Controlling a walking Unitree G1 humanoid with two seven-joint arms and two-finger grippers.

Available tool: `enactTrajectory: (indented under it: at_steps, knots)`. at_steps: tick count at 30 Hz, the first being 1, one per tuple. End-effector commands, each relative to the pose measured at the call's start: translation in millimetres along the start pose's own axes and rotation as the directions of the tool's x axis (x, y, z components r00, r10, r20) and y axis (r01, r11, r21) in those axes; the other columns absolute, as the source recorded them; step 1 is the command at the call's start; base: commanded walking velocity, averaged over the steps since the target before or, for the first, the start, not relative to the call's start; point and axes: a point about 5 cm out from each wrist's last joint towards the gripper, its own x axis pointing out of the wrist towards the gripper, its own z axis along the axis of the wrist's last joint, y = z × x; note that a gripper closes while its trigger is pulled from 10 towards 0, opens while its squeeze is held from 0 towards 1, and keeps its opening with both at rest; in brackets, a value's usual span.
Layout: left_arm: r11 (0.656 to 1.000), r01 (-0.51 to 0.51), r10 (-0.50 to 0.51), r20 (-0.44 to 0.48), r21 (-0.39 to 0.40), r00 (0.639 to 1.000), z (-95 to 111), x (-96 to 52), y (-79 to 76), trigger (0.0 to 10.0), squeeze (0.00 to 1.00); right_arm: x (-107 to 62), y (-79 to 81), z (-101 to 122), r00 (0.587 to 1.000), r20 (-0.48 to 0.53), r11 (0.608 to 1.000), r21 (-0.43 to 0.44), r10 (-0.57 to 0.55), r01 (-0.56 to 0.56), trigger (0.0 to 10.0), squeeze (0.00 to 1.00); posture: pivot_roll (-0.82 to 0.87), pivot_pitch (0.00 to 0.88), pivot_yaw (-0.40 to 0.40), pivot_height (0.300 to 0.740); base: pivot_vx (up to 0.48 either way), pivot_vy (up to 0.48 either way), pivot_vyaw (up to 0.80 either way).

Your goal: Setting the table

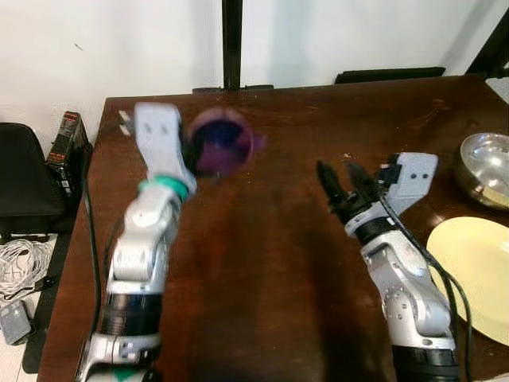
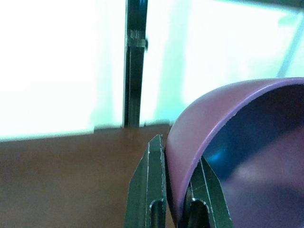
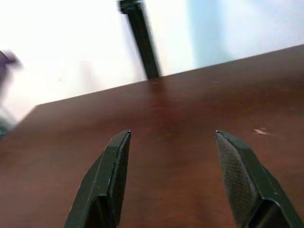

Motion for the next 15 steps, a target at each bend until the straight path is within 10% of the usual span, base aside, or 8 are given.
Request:
enactTrajectory:
  at_steps: [1,15]
  knots:
    - [0.999,0.019,-0.018,-0.017,0.047,1.000,-6,-3.1,-2.1,10.0,0.00,-1.5,-2.2,1,0.998,0.027,0.997,-0.054,-0.050,0.052,10.0,0.00,-0.10,0.000,0.051,0.740,0.000,0.000,0.00]
    - [0.996,-0.004,0.013,-0.111,0.086,0.994,-34,-17.0,-2.6,10.0,0.00,-1.7,-11.5,2,0.991,0.044,0.992,0.019,-0.129,0.128,10.0,0.00,-0.10,0.000,0.045,0.740,0.000,0.000,0.00]
